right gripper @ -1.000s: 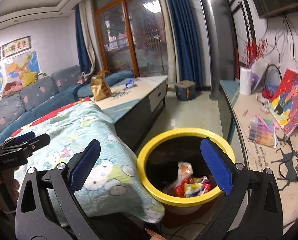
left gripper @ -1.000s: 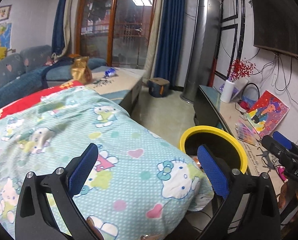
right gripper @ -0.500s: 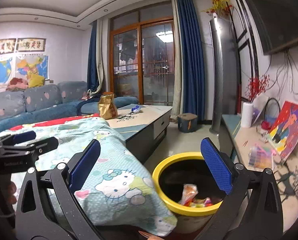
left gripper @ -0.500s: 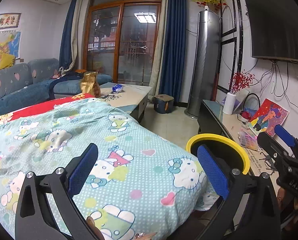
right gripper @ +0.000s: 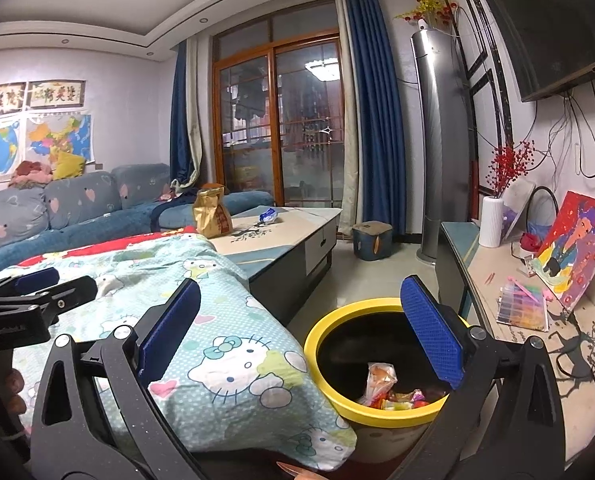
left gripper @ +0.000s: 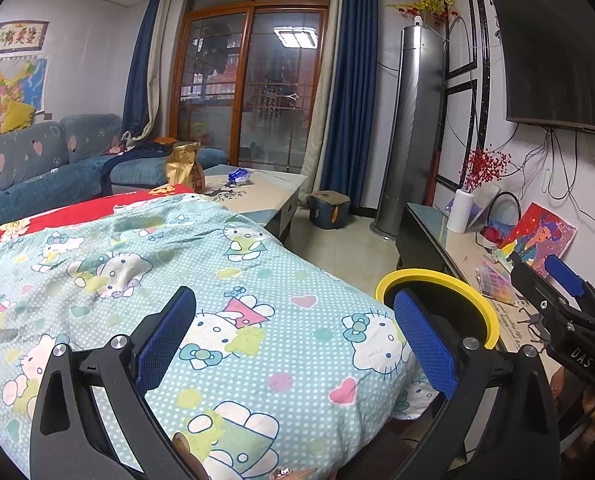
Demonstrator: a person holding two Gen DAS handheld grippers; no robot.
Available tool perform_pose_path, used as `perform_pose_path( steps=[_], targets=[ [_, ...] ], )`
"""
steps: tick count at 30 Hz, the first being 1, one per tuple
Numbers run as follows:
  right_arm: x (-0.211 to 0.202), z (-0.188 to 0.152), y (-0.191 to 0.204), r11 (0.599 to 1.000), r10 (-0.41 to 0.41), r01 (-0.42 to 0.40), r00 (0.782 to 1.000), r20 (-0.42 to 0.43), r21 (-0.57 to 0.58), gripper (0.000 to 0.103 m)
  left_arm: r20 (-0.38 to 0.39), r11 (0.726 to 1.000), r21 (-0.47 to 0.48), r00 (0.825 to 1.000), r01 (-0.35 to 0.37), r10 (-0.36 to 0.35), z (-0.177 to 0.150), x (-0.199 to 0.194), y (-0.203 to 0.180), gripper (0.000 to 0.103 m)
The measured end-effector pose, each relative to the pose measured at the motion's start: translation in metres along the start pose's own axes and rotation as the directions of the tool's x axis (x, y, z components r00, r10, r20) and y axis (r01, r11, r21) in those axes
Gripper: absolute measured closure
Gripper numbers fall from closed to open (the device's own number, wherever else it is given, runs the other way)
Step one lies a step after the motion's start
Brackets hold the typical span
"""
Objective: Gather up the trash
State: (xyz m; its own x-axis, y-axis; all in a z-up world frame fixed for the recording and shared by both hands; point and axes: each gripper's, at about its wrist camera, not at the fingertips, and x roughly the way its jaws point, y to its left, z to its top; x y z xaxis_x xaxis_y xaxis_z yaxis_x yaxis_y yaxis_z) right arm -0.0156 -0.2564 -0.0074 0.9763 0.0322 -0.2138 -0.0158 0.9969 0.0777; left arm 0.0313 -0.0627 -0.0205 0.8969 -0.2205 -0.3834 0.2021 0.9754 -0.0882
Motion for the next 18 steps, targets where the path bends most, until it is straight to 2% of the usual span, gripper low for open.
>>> perform_pose_path(
  steps=[18],
  targets=[
    [-0.0009,-0.0011,-0.0034,1.0,-0.009,0.009,1.0,0.01,0.0,0.011,0.006,1.0,-0.011,1.0,0.0,0.0,0.0036,-0.0019,0.0015,0.006]
  ],
)
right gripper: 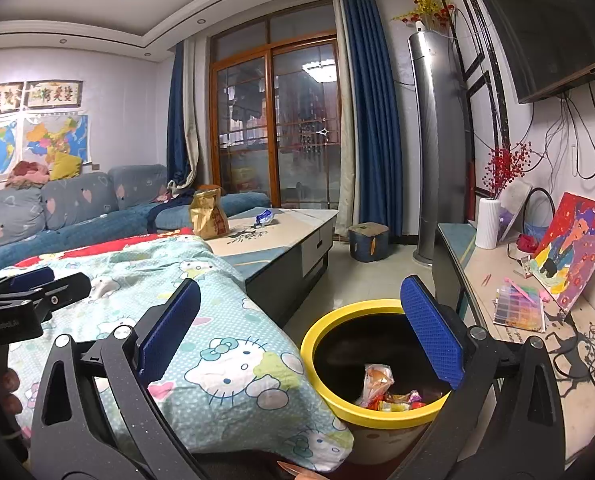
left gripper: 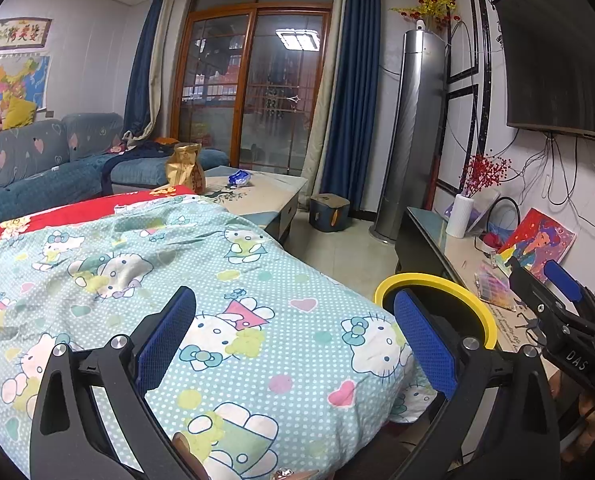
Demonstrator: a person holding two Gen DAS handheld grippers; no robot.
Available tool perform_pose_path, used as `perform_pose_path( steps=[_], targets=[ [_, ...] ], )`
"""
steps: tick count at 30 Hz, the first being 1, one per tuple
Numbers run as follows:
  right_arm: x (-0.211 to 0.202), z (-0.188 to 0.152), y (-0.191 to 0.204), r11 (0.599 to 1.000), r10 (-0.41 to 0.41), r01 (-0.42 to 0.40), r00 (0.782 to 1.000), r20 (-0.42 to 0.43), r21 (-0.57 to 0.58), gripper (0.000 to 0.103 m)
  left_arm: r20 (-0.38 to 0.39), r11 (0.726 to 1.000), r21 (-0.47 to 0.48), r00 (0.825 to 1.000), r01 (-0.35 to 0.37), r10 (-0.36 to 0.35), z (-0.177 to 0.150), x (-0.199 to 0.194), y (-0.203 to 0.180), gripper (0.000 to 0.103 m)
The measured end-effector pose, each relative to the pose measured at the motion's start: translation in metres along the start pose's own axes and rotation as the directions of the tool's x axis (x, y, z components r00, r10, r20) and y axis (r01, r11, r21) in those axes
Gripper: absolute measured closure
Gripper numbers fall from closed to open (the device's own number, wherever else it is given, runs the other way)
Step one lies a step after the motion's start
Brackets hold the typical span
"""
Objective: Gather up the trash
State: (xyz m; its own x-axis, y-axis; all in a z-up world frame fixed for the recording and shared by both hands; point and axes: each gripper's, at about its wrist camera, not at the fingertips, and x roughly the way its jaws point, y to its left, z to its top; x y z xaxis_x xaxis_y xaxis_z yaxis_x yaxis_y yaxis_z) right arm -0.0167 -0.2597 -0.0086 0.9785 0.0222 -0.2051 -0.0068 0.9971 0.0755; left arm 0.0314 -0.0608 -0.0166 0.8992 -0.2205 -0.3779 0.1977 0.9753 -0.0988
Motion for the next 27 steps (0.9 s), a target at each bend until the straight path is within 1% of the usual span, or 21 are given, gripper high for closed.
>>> perform_pose_path(
  steps=[27],
  targets=[
    [0.0001,-0.0005,-0.0017,1.0,-0.001,0.001,1.0,0.0,0.003,0.011,0.004,1.0,0.004,1.0,0.003,-0.003,0.0018,-0.0005,-0.0037,0.006]
  ],
)
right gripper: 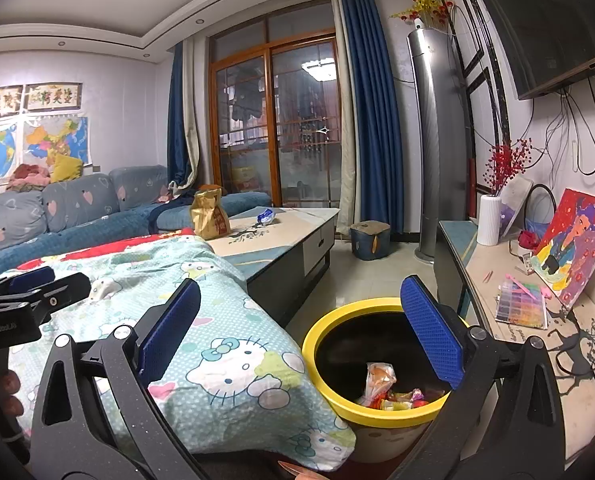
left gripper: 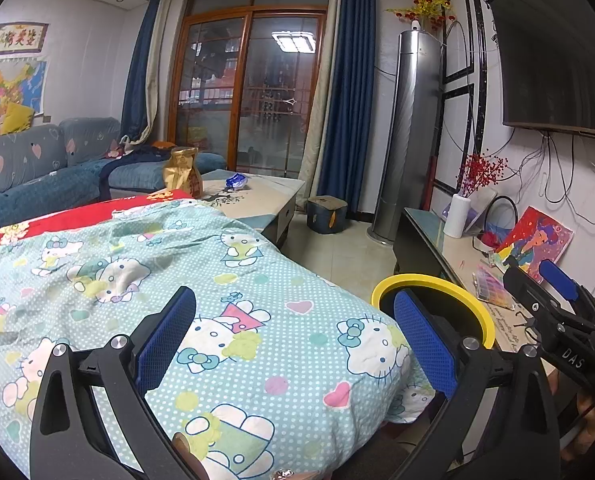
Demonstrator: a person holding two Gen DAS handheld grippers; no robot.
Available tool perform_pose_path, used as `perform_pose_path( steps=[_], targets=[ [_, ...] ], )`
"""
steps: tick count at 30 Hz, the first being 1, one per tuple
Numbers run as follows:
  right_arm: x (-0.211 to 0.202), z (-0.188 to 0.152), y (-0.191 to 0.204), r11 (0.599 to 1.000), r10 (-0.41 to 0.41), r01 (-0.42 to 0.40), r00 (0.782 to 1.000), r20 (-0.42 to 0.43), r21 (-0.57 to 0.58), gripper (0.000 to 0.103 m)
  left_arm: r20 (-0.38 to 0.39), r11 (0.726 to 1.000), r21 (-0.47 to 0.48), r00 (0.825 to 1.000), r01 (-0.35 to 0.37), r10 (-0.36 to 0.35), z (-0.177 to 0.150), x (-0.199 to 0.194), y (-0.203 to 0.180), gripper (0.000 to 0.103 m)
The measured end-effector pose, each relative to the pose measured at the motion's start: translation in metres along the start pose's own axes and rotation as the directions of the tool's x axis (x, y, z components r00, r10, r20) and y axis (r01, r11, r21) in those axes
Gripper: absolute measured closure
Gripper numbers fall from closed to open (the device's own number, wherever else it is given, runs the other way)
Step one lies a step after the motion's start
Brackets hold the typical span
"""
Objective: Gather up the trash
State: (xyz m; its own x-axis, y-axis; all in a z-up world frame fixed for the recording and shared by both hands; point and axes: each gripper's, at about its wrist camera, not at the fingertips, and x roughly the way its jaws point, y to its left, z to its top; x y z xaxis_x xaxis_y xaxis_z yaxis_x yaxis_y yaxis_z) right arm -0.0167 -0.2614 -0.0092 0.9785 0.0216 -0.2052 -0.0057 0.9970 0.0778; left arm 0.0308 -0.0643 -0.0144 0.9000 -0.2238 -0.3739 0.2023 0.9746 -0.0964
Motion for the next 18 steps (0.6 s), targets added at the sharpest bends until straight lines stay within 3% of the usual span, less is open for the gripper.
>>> perform_pose_path(
  steps=[18],
  targets=[
    [0.0019,0.0006,0.0022,1.0,0.006,-0.006,1.0,-0.01,0.01,0.011,-0.018,1.0,-0.014,0.999,0.026,-0.026,0.0034,0.0001,-0.0044,0.006]
  ],
)
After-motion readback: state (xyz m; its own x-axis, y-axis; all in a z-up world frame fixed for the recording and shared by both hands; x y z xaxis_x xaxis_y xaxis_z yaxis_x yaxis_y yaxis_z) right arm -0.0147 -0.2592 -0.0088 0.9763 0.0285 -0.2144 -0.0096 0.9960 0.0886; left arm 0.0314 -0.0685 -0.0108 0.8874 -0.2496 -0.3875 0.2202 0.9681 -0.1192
